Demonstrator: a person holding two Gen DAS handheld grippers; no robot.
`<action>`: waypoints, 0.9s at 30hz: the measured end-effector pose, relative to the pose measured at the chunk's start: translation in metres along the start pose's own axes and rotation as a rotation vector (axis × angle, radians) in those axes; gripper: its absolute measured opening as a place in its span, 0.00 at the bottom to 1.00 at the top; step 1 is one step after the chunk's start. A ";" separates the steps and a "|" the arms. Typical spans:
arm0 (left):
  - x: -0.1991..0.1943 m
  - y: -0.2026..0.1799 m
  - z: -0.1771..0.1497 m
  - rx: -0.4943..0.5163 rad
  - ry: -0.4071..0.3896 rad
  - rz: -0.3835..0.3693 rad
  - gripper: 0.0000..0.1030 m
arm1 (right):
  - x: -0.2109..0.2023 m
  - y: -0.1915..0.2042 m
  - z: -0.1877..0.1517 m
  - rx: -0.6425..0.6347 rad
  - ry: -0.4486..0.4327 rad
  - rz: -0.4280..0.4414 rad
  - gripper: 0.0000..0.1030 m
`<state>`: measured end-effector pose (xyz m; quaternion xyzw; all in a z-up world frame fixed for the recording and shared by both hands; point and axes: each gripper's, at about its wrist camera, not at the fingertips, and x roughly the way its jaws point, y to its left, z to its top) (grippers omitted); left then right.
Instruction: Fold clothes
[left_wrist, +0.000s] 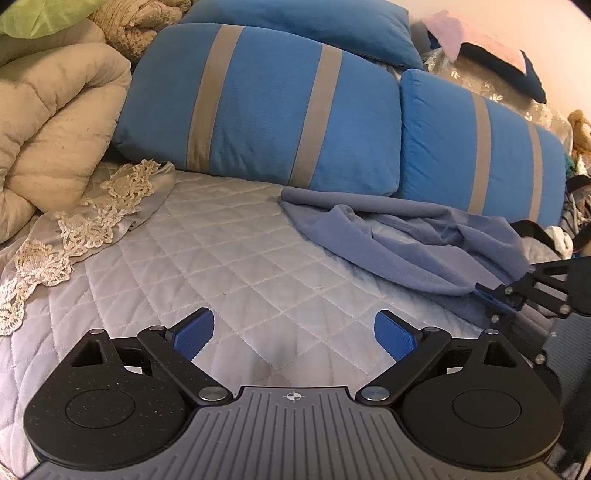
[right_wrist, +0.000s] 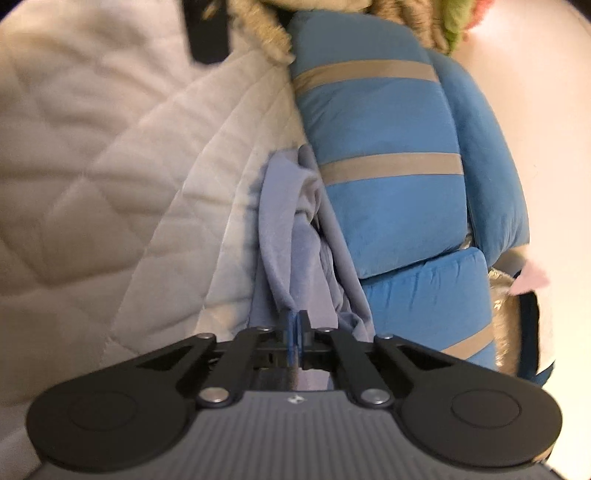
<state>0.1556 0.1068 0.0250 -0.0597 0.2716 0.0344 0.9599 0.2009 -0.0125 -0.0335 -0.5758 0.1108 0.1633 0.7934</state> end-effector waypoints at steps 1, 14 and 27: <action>0.000 0.000 0.000 -0.003 -0.001 -0.004 0.93 | -0.005 -0.002 -0.001 0.021 -0.020 0.001 0.00; 0.004 0.019 -0.001 -0.198 0.032 -0.181 0.93 | -0.093 -0.018 -0.020 0.140 -0.144 0.048 0.00; 0.012 0.028 -0.002 -0.310 0.047 -0.243 0.93 | -0.148 -0.010 -0.056 0.156 -0.115 0.027 0.33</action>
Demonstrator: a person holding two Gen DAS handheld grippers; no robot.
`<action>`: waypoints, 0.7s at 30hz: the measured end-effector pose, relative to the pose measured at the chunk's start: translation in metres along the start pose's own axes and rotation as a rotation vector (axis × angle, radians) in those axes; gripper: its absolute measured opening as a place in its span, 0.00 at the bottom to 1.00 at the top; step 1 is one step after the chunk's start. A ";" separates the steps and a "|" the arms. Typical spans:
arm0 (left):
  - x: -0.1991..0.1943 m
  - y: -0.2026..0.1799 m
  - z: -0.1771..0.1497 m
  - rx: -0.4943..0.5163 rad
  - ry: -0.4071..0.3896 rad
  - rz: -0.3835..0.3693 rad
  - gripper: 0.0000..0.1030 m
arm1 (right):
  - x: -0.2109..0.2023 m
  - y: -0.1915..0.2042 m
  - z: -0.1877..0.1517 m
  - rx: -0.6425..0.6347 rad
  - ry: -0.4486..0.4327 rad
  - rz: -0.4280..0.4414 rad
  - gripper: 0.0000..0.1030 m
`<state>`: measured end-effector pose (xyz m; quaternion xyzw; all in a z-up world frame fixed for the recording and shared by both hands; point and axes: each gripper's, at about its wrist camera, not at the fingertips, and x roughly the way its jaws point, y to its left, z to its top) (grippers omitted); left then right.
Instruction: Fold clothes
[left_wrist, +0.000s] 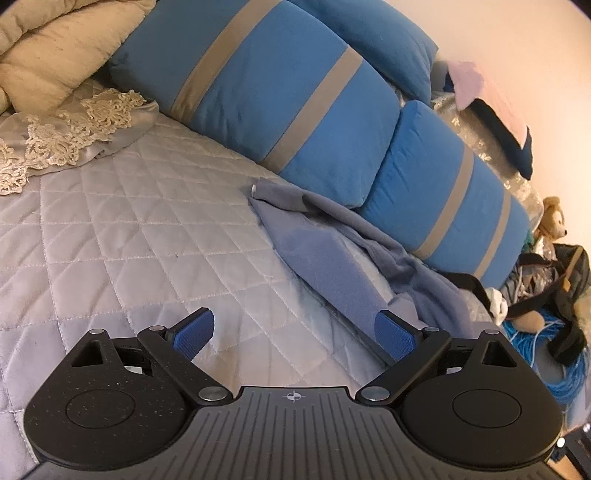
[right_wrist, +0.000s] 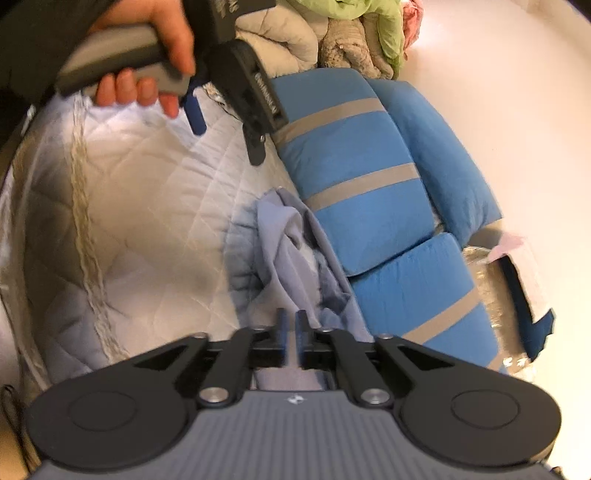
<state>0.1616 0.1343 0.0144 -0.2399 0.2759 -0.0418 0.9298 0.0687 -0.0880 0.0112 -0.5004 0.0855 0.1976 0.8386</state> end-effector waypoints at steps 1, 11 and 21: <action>0.000 0.000 0.000 -0.001 -0.004 0.001 0.93 | 0.003 0.003 0.000 -0.007 -0.002 -0.009 0.47; 0.002 0.008 -0.001 -0.045 -0.007 -0.015 0.93 | 0.081 0.024 0.021 -0.053 -0.005 -0.077 0.67; 0.009 0.021 0.000 -0.182 0.026 -0.105 0.93 | 0.058 -0.007 0.011 0.086 -0.010 -0.020 0.00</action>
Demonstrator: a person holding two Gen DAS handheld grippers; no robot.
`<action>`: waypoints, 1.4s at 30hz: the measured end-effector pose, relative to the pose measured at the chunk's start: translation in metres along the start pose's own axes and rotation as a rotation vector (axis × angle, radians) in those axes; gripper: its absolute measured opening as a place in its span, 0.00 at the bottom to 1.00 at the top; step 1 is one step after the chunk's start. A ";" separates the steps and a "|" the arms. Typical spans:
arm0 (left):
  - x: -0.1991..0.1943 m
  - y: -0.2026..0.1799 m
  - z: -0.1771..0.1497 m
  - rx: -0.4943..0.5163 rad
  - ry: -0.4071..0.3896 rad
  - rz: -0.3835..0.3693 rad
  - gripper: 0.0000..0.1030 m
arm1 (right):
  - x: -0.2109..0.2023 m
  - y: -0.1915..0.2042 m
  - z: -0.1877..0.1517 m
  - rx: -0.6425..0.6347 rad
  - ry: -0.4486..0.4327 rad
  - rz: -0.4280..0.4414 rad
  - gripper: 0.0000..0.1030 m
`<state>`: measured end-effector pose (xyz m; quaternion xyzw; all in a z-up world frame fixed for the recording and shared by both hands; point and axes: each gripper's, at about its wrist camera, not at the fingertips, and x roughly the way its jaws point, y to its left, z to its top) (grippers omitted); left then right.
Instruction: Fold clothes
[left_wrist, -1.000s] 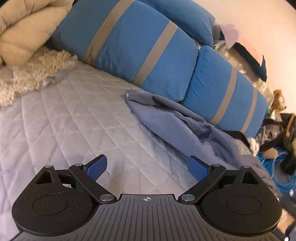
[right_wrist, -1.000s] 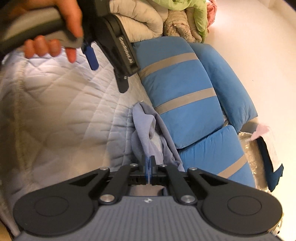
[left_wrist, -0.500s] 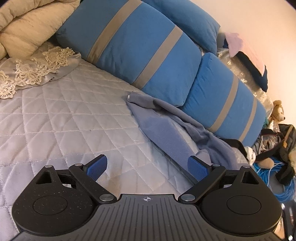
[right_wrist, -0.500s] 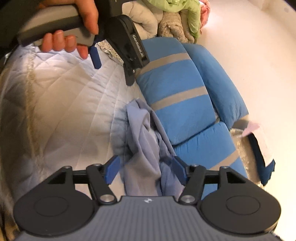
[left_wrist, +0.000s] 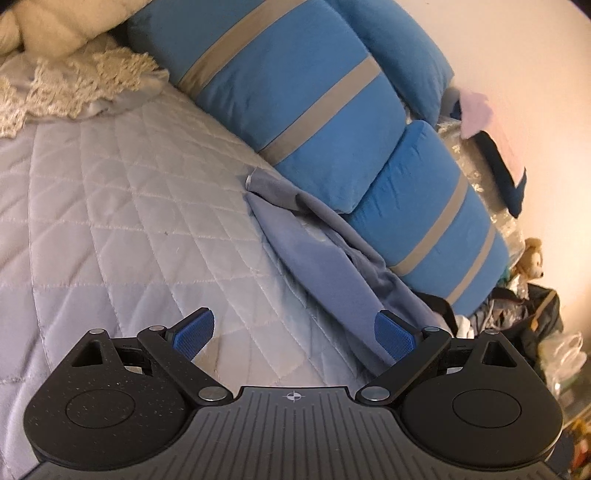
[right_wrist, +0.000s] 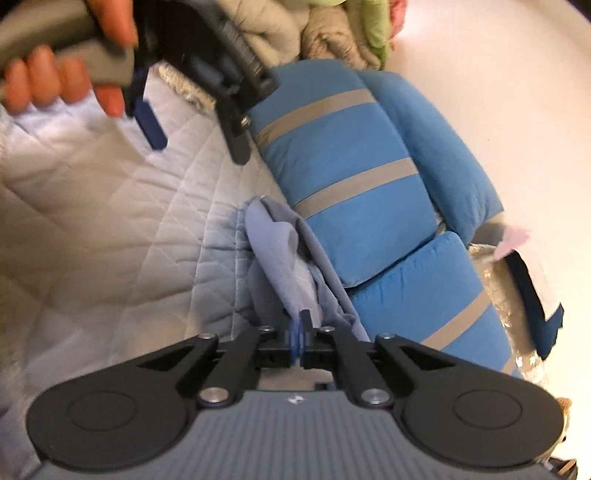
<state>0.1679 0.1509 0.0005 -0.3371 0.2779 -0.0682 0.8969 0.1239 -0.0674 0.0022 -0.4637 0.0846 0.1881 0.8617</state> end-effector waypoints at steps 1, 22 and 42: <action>0.001 0.001 0.000 -0.013 0.005 0.000 0.93 | -0.009 -0.003 -0.004 0.007 -0.002 0.000 0.00; 0.018 0.002 -0.001 -0.097 0.056 -0.062 0.93 | -0.081 -0.020 -0.061 0.073 0.037 -0.003 0.29; 0.018 0.002 -0.001 -0.093 0.058 -0.078 0.93 | -0.017 -0.007 -0.026 0.070 -0.001 0.060 0.00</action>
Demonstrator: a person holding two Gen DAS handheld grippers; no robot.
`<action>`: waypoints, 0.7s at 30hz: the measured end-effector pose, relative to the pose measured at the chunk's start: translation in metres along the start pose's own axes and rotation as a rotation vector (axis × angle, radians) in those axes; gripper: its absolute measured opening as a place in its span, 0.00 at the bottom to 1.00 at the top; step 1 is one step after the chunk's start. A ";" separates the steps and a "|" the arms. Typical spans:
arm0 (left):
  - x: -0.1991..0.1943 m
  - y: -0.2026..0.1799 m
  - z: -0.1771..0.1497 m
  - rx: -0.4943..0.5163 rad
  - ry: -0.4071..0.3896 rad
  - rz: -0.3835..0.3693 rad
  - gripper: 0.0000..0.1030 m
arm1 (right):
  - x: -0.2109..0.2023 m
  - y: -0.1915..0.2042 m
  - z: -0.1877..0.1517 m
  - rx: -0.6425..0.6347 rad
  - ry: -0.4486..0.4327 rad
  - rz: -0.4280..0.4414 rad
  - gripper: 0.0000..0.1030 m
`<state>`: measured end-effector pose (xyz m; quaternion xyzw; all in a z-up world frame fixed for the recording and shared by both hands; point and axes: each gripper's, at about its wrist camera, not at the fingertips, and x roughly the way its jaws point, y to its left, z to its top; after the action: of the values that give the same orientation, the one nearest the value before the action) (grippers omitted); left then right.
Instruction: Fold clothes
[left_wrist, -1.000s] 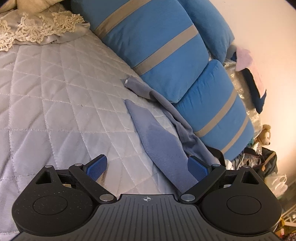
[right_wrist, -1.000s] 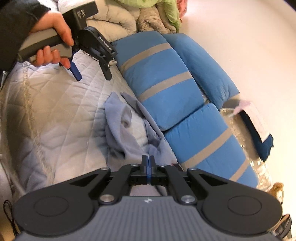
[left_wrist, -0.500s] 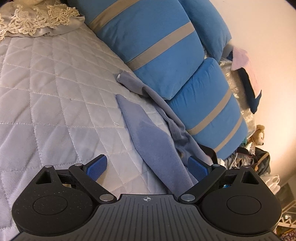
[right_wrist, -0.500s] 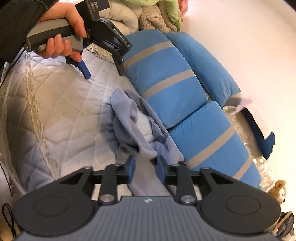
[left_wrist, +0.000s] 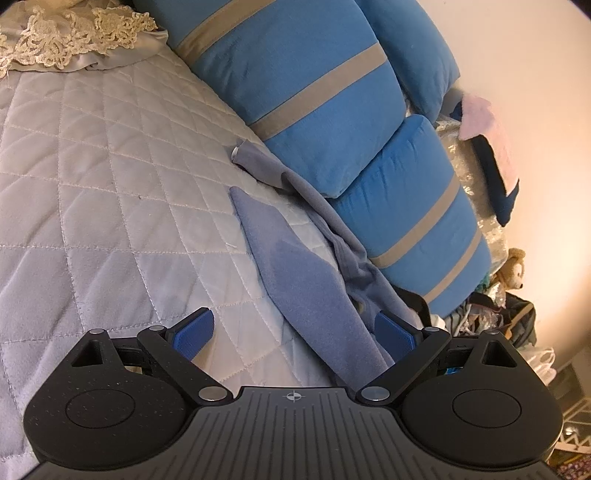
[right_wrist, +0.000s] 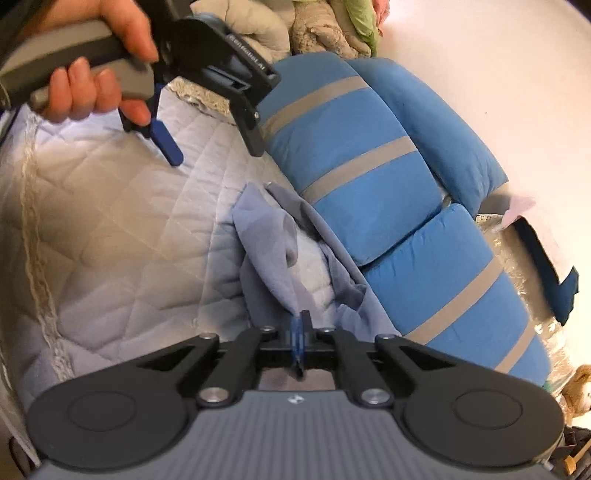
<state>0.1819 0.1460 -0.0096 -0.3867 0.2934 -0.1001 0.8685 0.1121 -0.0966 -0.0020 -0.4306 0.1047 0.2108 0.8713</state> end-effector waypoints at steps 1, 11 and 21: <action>0.000 0.000 0.000 -0.005 -0.001 -0.001 0.93 | -0.002 -0.001 0.000 0.001 -0.005 0.003 0.00; 0.004 0.001 0.005 -0.058 -0.005 -0.052 0.93 | -0.040 -0.016 -0.014 0.052 -0.005 -0.012 0.00; 0.016 0.004 0.007 -0.121 0.015 -0.066 0.93 | -0.060 -0.032 -0.029 0.087 0.044 -0.019 0.00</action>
<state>0.1994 0.1465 -0.0155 -0.4471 0.2923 -0.1137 0.8377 0.0729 -0.1535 0.0247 -0.3980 0.1288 0.1881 0.8886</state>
